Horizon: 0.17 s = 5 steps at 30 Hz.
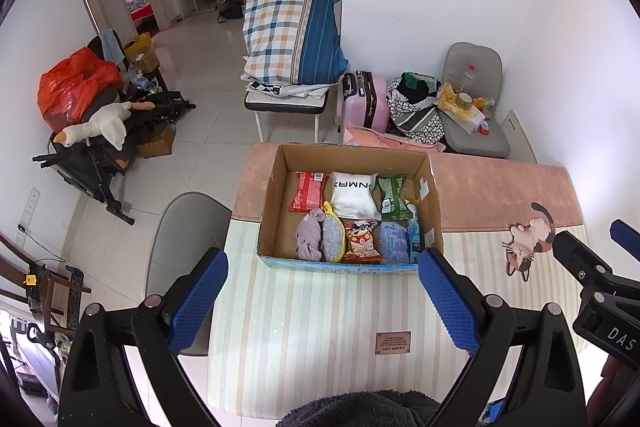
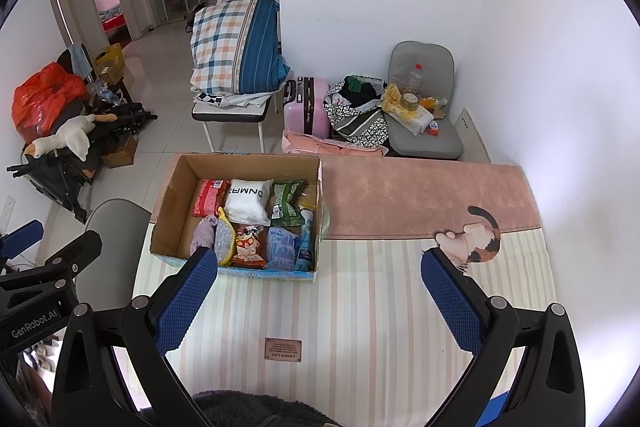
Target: Organize soft objects
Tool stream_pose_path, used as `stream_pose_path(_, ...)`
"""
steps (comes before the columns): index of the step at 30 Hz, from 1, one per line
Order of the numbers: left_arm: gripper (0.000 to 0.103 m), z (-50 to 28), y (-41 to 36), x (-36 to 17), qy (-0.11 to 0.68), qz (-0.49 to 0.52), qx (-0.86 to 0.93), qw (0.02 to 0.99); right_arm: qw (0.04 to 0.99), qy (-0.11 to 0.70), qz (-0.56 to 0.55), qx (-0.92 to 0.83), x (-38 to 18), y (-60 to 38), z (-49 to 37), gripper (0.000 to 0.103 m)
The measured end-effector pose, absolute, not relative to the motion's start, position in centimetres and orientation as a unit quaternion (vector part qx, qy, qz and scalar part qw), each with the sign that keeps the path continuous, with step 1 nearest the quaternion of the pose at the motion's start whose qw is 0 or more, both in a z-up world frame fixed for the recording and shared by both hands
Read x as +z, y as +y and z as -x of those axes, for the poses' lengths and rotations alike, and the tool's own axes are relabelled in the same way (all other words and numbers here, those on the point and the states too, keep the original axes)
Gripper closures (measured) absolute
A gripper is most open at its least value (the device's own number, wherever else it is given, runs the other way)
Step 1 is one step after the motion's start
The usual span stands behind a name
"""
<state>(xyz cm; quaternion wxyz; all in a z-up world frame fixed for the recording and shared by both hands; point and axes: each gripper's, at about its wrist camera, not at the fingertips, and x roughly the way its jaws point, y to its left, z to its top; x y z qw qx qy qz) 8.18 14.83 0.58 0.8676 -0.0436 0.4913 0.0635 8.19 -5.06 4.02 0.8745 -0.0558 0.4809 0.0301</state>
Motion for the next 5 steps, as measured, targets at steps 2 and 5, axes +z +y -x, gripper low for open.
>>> stream_pose_path(2,0.006,-8.19,14.81,0.57,0.491,0.045,0.064,0.868,0.874,0.481,0.054,0.031,4.03,-5.06,-8.19,0.000)
stream_pose_path(5,0.006,-8.01,14.78,0.77,0.487,0.048,0.062,0.870,0.874,0.481,0.055,0.031,4.04,-5.07,-8.20,0.000)
